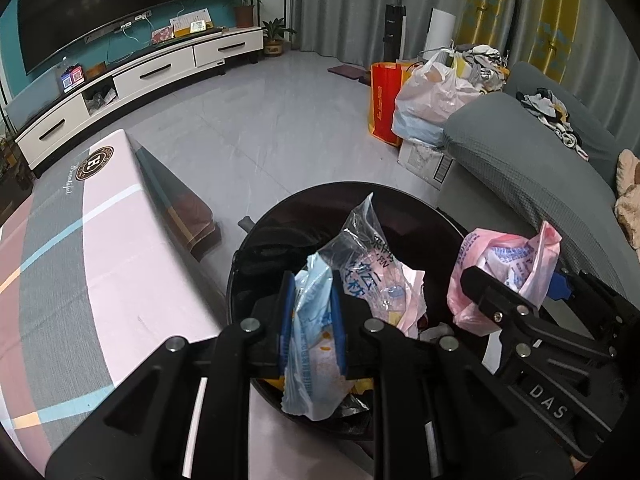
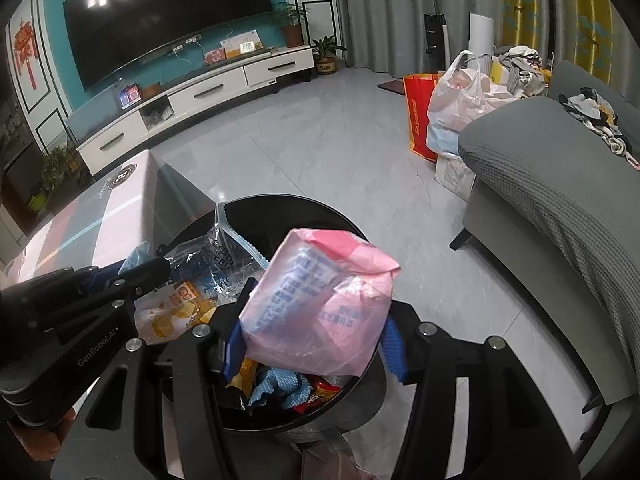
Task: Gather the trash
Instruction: 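Carry snack bag and pink plastic bag over the black bin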
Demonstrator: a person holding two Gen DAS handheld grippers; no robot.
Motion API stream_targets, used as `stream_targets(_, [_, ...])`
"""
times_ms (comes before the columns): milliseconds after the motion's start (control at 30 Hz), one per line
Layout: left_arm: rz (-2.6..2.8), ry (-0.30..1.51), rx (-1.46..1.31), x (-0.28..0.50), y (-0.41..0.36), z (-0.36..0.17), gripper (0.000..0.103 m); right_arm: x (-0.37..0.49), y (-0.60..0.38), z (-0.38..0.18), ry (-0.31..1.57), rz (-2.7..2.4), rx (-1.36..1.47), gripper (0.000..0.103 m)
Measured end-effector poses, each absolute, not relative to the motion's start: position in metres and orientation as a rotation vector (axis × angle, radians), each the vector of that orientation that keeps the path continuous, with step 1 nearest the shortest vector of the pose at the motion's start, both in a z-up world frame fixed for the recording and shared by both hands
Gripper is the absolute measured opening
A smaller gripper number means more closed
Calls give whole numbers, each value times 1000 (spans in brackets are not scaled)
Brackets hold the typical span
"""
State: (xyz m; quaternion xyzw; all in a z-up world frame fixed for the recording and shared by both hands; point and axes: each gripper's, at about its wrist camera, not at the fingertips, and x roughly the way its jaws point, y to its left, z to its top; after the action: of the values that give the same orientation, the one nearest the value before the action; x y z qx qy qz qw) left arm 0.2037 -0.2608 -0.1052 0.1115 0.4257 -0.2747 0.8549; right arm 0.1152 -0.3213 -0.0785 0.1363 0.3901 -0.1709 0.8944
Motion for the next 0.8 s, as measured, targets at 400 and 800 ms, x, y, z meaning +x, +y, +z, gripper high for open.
stream_targets(400, [-553, 926, 258, 203, -265, -113, 19, 120, -322, -83, 837, -352, 279, 56])
stream_targets(800, [-549, 934, 272, 205, -263, -117, 20, 124, -323, -91, 869, -345, 265, 56])
